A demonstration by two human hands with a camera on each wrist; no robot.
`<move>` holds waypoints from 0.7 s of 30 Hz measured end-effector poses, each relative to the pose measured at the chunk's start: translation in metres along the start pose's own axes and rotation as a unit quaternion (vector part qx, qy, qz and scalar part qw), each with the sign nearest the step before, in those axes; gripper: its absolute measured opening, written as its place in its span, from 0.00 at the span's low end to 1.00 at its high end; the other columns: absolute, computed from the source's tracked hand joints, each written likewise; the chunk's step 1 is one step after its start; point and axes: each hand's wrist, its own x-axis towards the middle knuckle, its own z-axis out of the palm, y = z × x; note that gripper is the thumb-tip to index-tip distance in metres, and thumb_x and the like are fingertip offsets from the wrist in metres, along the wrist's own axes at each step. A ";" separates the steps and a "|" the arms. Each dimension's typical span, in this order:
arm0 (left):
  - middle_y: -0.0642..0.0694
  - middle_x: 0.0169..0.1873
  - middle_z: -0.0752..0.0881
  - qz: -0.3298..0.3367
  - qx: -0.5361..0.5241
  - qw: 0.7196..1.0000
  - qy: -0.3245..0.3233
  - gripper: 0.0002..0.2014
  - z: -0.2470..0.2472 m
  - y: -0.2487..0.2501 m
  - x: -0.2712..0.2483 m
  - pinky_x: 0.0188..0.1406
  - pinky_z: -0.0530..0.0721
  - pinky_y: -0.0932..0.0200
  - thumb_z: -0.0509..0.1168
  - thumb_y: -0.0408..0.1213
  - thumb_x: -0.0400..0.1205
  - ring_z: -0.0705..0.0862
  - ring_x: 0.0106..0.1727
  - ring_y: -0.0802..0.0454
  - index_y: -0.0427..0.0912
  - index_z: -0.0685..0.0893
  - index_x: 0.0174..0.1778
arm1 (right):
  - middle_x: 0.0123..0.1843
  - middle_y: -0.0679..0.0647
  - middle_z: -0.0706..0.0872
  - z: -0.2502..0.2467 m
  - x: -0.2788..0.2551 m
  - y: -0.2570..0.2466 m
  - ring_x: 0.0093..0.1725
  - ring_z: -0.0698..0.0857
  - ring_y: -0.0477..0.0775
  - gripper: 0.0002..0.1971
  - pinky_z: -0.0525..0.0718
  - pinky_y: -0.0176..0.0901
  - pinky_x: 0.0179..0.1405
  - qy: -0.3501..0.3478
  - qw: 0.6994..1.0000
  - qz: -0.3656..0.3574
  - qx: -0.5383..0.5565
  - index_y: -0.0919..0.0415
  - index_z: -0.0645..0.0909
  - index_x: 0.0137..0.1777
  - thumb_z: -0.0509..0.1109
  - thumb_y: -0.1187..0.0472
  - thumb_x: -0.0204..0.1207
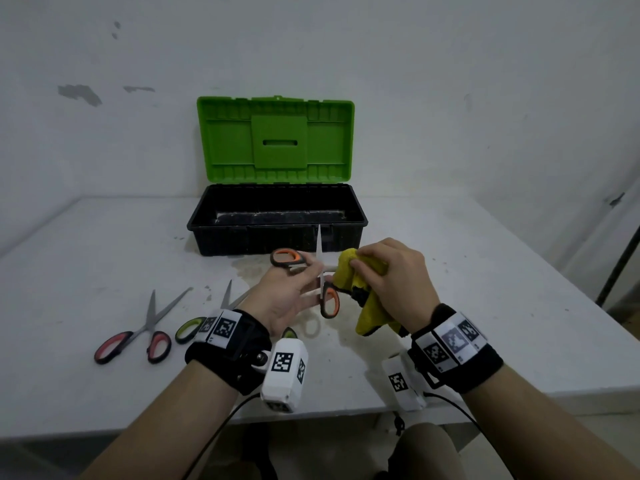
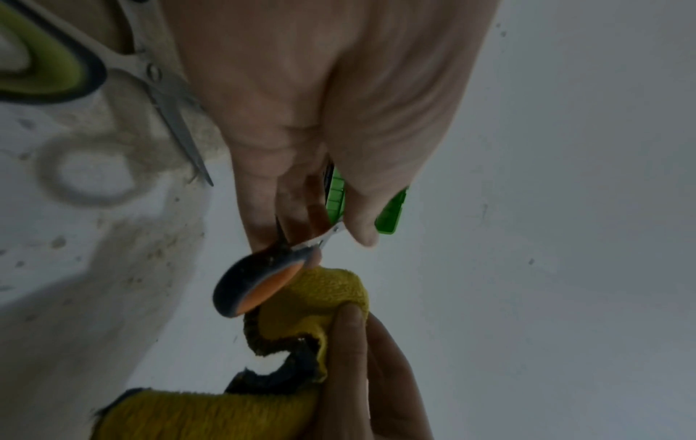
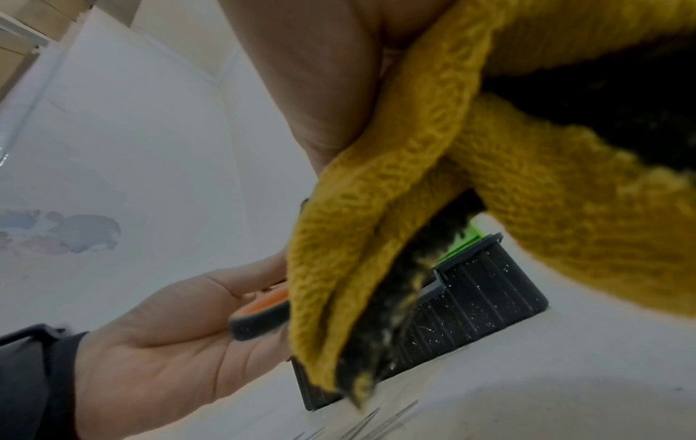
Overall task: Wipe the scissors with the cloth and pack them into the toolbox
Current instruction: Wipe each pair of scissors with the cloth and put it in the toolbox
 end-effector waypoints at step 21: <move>0.42 0.31 0.90 0.095 0.145 0.980 0.096 0.04 0.019 -0.016 -0.002 0.37 0.87 0.59 0.70 0.32 0.83 0.89 0.35 0.51 0.35 0.88 0.44 | 0.49 0.52 0.86 0.004 -0.003 -0.016 0.47 0.83 0.52 0.08 0.82 0.41 0.47 -0.051 0.998 -0.045 0.006 0.58 0.88 0.53 0.72 0.60 0.77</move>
